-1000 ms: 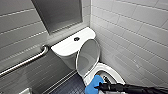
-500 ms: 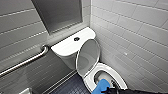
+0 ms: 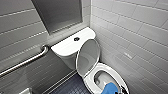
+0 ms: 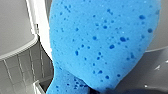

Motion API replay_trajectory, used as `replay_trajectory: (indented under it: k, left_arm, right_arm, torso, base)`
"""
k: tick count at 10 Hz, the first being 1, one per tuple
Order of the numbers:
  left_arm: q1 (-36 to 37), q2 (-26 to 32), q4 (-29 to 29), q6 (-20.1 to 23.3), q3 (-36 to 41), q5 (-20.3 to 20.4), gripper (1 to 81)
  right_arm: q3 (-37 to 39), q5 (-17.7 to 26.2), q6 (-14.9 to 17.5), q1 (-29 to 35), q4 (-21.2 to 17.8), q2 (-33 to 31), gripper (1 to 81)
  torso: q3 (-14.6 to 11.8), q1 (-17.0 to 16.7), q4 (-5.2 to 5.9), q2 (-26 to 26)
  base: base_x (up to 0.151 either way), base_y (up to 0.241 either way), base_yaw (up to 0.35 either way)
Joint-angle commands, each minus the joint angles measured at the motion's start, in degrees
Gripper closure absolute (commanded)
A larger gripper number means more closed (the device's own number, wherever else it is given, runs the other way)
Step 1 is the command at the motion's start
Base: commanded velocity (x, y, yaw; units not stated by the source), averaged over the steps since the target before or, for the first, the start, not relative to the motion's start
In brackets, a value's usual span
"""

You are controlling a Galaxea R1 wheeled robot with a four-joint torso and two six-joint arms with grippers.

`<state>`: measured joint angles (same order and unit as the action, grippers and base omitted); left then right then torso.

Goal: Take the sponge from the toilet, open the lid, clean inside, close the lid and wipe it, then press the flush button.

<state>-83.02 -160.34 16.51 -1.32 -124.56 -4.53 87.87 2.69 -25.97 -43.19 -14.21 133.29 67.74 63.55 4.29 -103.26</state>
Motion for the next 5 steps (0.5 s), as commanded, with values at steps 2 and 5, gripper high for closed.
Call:
replay_trajectory:
  k: [2, 5]
  left_arm:
    - [-0.7, 0.6, 0.0, 0.4, 1.3, -4.5, 1.0]
    - [-0.7, 0.5, 0.1, 0.4, 1.3, -4.5, 1.0]
  right_arm:
    - [-8.2, 1.6, 0.0, 0.8, 1.1, -11.0, 81.1]
    - [-11.5, -1.6, 0.0, -2.5, 1.3, -16.3, 81.1]
  torso:
    - [0.0, 0.0, 0.0, 0.0]
    - [0.0, 0.0, 0.0, 0.0]
  base:
    - [0.0, 0.0, 0.0]
    - [0.0, 0.0, 0.0]
